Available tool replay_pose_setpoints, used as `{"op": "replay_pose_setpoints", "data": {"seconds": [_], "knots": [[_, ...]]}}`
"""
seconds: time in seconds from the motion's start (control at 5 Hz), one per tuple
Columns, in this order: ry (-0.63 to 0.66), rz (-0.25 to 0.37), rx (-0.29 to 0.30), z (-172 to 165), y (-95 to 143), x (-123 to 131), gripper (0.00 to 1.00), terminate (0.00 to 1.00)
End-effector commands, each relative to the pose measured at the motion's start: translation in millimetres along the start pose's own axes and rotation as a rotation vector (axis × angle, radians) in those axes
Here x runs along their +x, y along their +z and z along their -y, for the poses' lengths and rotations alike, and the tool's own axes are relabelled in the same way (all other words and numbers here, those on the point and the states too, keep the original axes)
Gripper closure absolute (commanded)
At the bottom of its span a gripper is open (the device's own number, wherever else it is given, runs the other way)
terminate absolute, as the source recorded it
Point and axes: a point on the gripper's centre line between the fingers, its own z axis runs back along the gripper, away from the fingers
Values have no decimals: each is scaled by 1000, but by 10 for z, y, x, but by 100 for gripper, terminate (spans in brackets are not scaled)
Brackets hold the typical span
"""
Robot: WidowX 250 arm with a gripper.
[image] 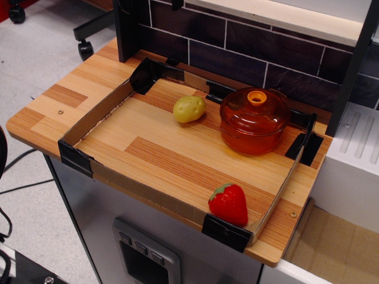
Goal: Take lid off pot
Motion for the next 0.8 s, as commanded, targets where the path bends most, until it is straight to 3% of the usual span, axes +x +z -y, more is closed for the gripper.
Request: {"op": "replay_pose_setpoints", "data": {"seconds": [0.0,0.6], "knots": [[0,0,0,0,0,0,0,0],[-79,-79,-109,738,-132,-710,0,0]]}}
